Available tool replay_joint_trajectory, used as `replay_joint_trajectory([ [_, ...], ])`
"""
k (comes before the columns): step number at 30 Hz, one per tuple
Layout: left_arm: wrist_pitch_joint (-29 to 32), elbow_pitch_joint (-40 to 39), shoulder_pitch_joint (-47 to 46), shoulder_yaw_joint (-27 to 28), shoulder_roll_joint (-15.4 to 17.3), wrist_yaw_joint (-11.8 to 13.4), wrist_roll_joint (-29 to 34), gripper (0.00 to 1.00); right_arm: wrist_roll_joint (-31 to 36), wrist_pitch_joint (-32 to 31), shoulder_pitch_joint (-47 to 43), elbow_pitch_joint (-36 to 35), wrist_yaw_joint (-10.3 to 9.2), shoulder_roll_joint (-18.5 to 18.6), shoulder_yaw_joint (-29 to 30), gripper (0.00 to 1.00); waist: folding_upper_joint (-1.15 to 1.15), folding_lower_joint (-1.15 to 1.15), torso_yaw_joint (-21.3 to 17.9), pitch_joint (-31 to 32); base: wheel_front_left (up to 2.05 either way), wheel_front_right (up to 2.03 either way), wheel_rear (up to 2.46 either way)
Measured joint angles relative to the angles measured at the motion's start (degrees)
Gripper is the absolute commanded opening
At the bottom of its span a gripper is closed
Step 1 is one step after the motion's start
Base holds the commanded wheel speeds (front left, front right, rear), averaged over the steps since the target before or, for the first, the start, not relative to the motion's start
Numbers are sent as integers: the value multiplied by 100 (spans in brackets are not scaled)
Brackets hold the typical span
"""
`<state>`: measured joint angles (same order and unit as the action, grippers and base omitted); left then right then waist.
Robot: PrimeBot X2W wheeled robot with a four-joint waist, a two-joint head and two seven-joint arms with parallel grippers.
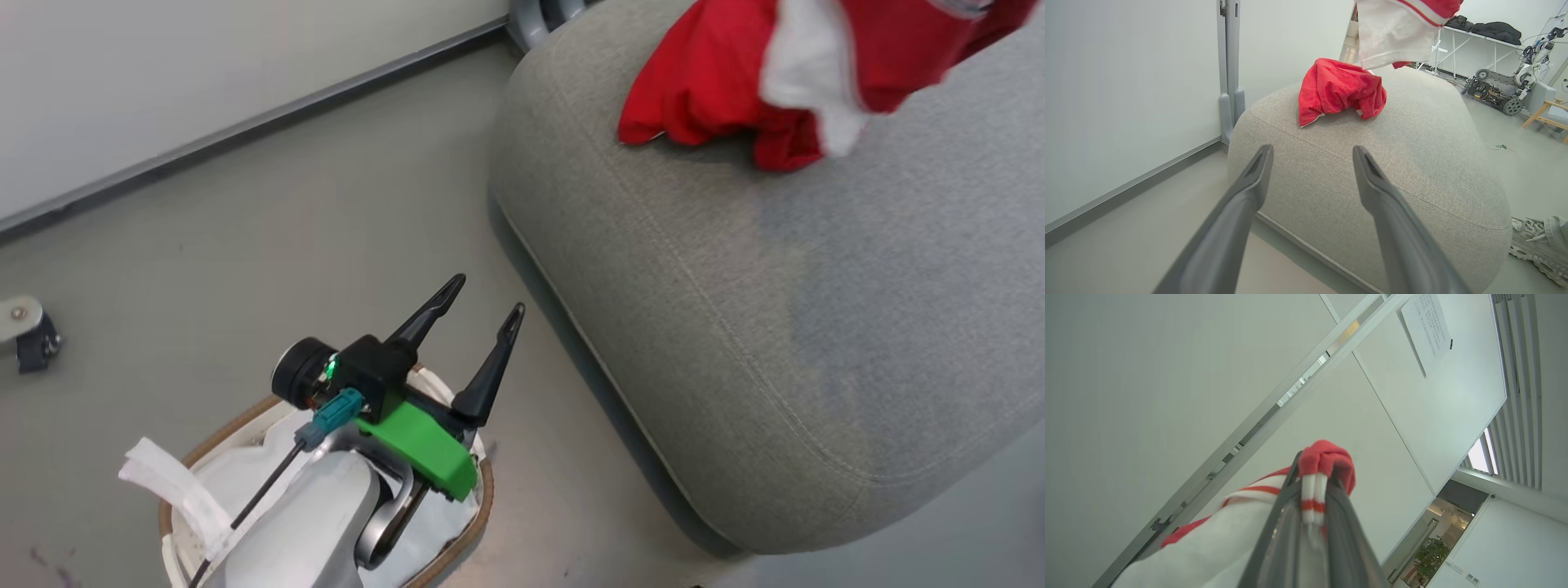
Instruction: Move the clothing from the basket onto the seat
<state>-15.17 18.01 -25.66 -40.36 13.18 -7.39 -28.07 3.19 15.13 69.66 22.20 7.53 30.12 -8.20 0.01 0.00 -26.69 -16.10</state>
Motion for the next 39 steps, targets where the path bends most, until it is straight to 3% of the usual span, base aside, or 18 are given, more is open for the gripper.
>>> replay_joint_trajectory([
  [4, 0, -86, -305, -289, 115, 0, 4, 100, 213, 1, 292, 594, 0, 99, 219, 0, 0, 0, 185, -267, 0, 0, 0],
  [8, 0, -148, -630, -464, 181, 0, -13, 100, 253, 1, 142, 1023, 0, -92, 571, 0, 0, 1, 359, -565, 0, 0, 0],
  [14, 0, -222, -888, -621, 238, 0, -64, 100, 345, 1, -951, 1434, 0, -553, 1323, 0, 0, 1, 601, -1027, 0, 0, 0],
  [22, 0, -166, -968, -724, 356, 0, -151, 100, 650, 0, -2506, 1962, 0, -1080, 2905, 0, 0, 1, 914, -1446, 0, 0, 0],
  [23, 0, -142, -966, -717, 354, 0, -183, 100, 695, 0, -2647, 1972, 0, -1131, 3052, 18, 0, 1, 932, -1435, 0, 0, 0],
  [25, 0, -120, -958, -683, 333, 0, -213, 100, 760, 0, -2859, 1934, 0, -1216, 3265, 46, 0, 1, 947, -1389, 0, 0, 0],
  [26, 0, -103, -949, -655, 309, 0, -222, 100, 802, 0, -2968, 1867, 0, -1255, 3328, 100, 0, 1, 950, -1353, 0, 0, 0],
  [32, 0, 3, -736, -535, 144, 0, -258, 100, 791, 0, -3563, 1430, 0, -1472, 3475, 100, 0, 1, 900, -1026, 0, 0, 0],
  [39, 0, 116, -280, -201, -69, 0, -246, 100, 627, 0, -4349, 901, 0, -1634, 3188, 100, 0, 0, 858, -493, 0, 0, 0],
])
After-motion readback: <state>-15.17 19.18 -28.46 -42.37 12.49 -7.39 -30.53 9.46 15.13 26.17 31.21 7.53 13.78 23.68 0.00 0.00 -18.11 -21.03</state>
